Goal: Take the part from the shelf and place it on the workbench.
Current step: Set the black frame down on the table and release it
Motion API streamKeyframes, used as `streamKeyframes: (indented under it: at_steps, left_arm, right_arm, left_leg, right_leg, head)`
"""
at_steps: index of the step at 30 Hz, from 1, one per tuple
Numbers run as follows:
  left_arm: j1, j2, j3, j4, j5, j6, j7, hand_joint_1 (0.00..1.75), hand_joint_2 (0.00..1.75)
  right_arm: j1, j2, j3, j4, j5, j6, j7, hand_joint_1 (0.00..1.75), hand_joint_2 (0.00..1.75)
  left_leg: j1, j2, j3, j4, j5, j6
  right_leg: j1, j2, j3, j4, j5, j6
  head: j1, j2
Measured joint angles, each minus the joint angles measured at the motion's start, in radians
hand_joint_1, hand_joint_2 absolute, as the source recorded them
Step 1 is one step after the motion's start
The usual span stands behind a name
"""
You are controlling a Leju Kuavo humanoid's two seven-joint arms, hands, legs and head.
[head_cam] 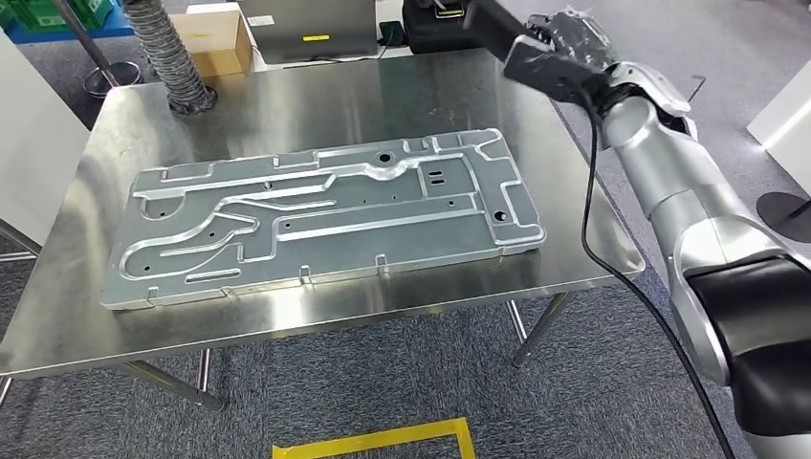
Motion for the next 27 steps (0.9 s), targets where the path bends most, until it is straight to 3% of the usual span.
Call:
streamKeyframes:
  at_steps: [1, 3, 5, 8, 10, 12, 14, 15, 16, 17, 19, 21, 25, 27]
  left_arm:
    - [-0.001, 0.0, -0.001, 0.0, -0.003, -0.003, -0.001, 0.0, 1.75]
    - [0.0, 0.0, -0.004, 0.0, -0.009, -0.008, -0.001, 0.0, 1.75]
    - [-0.001, -0.001, -0.006, 0.0, -0.014, -0.011, -0.001, 0.0, 1.75]
    - [-0.002, -0.004, -0.011, 0.0, -0.02, -0.015, -0.001, 0.0, 1.75]
    - [-0.004, -0.006, -0.018, 0.0, -0.027, -0.016, 0.0, 0.0, 1.75]
    - [-0.011, -0.008, -0.027, 0.0, -0.034, -0.017, 0.001, 0.0, 1.75]
    - [-0.017, -0.008, -0.031, 0.0, -0.037, -0.016, 0.001, 0.0, 1.75]
    - [-0.018, -0.008, -0.032, 0.0, -0.037, -0.015, 0.001, 0.0, 1.75]
    - [-0.018, -0.008, -0.032, 0.0, -0.037, -0.014, 0.0, 0.0, 1.75]
    - [-0.018, -0.008, -0.033, 0.0, -0.037, -0.014, -0.001, 0.0, 1.75]
    - [-0.02, -0.008, -0.034, 0.0, -0.037, -0.014, -0.005, 0.0, 1.75]
    - [-0.022, -0.009, -0.037, 0.0, -0.037, -0.016, -0.009, 0.0, 1.75]
    - [-0.021, -0.009, -0.045, 0.0, -0.042, -0.017, -0.01, 0.0, 1.75]
    - [-0.02, -0.009, -0.049, 0.0, -0.047, -0.017, -0.008, 0.0, 1.75]
  right_arm:
    - [-0.004, 0.005, 0.055, 0.016, 0.092, -0.069, 0.028, 1.75, 1.75]
    - [-0.003, 0.021, 0.145, 0.049, 0.211, -0.173, 0.073, 1.75, 1.75]
    - [0.0, 0.039, 0.203, 0.085, 0.278, -0.248, 0.109, 1.75, 1.75]
    - [0.02, 0.071, 0.27, 0.14, 0.36, -0.314, 0.172, 1.75, 1.75]
    - [0.045, 0.099, 0.308, 0.171, 0.4, -0.333, 0.209, 1.75, 1.75]
    - [0.066, 0.13, 0.335, 0.197, 0.425, -0.345, 0.232, 1.75, 1.75]
    - [0.088, 0.159, 0.356, 0.219, 0.438, -0.352, 0.242, 1.75, 1.75]
    - [0.101, 0.173, 0.362, 0.227, 0.44, -0.353, 0.243, 1.75, 1.75]
    - [0.112, 0.185, 0.367, 0.234, 0.441, -0.353, 0.243, 1.75, 1.75]
    - [0.119, 0.197, 0.37, 0.238, 0.442, -0.353, 0.242, 1.75, 1.75]
    - [0.125, 0.218, 0.373, 0.244, 0.44, -0.356, 0.236, 1.75, 1.75]
    - [0.128, 0.236, 0.373, 0.247, 0.437, -0.36, 0.227, 1.75, 1.75]
    - [0.142, 0.261, 0.37, 0.252, 0.433, -0.362, 0.211, 0.0, 0.0]
    - [0.143, 0.273, 0.365, 0.254, 0.427, -0.361, 0.203, 0.0, 0.0]
  left_leg:
    - [0.0, 0.0, 0.008, -0.022, 0.027, 0.002]
    - [-0.001, 0.001, 0.062, -0.149, 0.102, 0.011]
    - [-0.005, 0.001, 0.106, -0.252, 0.136, 0.022]
    - [-0.007, -0.001, 0.119, -0.285, 0.131, 0.031]
    - [-0.001, -0.001, 0.123, -0.293, 0.137, 0.036]
    - [0.004, 0.001, 0.127, -0.3, 0.141, 0.041]
    - [0.004, 0.001, 0.127, -0.3, 0.141, 0.042]
    - [0.005, 0.0, 0.127, -0.299, 0.14, 0.042]
    - [0.005, -0.001, 0.127, -0.298, 0.139, 0.041]
    - [0.006, -0.001, 0.127, -0.296, 0.137, 0.039]
    - [0.006, -0.002, 0.127, -0.288, 0.13, 0.031]
    - [0.003, -0.003, 0.124, -0.28, 0.124, 0.02]
    - [0.004, -0.002, 0.121, -0.277, 0.115, 0.002]
    - [0.006, 0.0, 0.091, -0.205, 0.072, -0.006]
  right_leg:
    - [0.001, 0.002, 0.004, 0.001, -0.002, -0.001]
    - [0.003, 0.007, 0.01, 0.003, -0.007, -0.001]
    - [0.007, 0.011, 0.008, 0.006, -0.008, 0.005]
    - [0.009, 0.01, 0.003, 0.005, -0.006, 0.017]
    - [0.008, 0.009, -0.002, 0.02, -0.019, 0.027]
    - [0.004, 0.009, -0.043, 0.105, -0.067, 0.037]
    - [-0.003, 0.008, -0.111, 0.242, -0.121, 0.046]
    - [-0.006, 0.008, -0.135, 0.285, -0.129, 0.049]
    - [-0.009, 0.008, -0.142, 0.292, -0.119, 0.051]
    - [-0.012, 0.008, -0.132, 0.262, -0.093, 0.051]
    - [-0.014, 0.007, -0.07, 0.126, -0.025, 0.05]
    - [-0.011, 0.008, -0.027, 0.032, 0.005, 0.042]
    - [-0.008, 0.008, -0.02, 0.015, 0.004, 0.017]
    - [-0.009, 0.007, -0.015, 0.009, 0.006, 0.004]
  head:
    - [0.0, 0.0]
    - [0.0, 0.0]
    - [0.0, 0.0]
    - [0.0, 0.0]
    - [0.0, 0.0]
    - [0.0, 0.0]
    - [0.0, 0.0]
    - [0.0, 0.0]
    - [0.0, 0.0]
    - [0.0, 0.0]
    - [0.0, 0.0]
    - [0.0, 0.0]
    - [0.0, 0.0]
    - [0.0, 0.0]
